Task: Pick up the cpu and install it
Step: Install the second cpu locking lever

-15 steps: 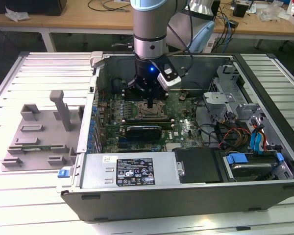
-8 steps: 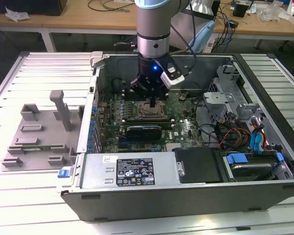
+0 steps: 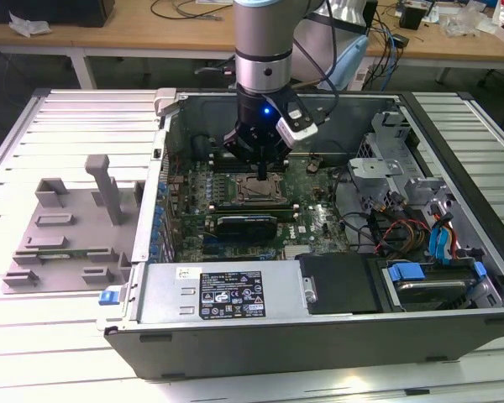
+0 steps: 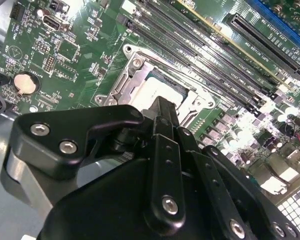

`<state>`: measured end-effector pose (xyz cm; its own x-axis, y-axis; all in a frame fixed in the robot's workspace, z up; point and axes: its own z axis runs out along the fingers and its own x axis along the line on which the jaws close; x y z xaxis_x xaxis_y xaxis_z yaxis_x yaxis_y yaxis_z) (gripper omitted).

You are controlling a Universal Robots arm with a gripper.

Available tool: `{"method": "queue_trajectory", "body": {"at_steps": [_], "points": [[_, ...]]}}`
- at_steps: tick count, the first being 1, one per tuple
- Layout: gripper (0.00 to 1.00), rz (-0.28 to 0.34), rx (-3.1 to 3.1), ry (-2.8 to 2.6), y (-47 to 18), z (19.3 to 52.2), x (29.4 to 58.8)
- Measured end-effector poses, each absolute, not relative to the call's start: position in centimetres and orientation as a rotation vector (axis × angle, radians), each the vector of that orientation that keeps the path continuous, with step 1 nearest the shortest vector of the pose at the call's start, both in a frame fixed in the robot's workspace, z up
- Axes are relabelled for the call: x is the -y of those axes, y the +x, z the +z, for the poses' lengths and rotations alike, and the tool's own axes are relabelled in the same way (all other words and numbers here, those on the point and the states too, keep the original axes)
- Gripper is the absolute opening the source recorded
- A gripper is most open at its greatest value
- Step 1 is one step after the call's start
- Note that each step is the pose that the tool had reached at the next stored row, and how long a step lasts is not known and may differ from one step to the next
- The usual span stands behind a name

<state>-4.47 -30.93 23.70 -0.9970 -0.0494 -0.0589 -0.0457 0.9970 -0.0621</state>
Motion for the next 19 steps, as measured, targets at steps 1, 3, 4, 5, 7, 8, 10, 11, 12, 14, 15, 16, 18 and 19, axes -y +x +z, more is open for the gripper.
{"method": "queue_trajectory", "body": {"at_steps": [1, 3, 4, 5, 7, 8, 10, 11, 12, 14, 15, 16, 18, 19], "points": [[0.11, -0.094, -3.079, -0.073, -4.5, 23.7, 30.9], [0.11, -0.093, -3.079, -0.073, -4.5, 23.7, 30.9], [0.11, -0.094, -3.079, -0.073, -4.5, 23.7, 30.9], [0.11, -0.094, -3.079, -0.073, -4.5, 23.7, 30.9], [0.11, -0.093, -3.079, -0.073, -4.5, 23.7, 30.9], [0.11, -0.094, -3.079, -0.073, -4.5, 23.7, 30.9], [0.11, -0.094, -3.079, -0.073, -4.5, 23.7, 30.9], [0.11, -0.094, -3.079, -0.073, -4.5, 23.8, 30.9], [0.11, -0.094, -3.079, -0.073, -4.5, 24.0, 30.9], [0.11, -0.094, -3.079, -0.073, -4.5, 24.7, 30.9], [0.11, -0.094, -3.079, -0.073, -4.5, 25.0, 30.9], [0.11, -0.093, -3.079, -0.073, -4.5, 25.4, 30.9], [0.11, -0.094, -3.079, -0.073, -4.5, 25.4, 30.9], [0.11, -0.094, -3.079, -0.073, -4.5, 25.4, 30.9]]}}
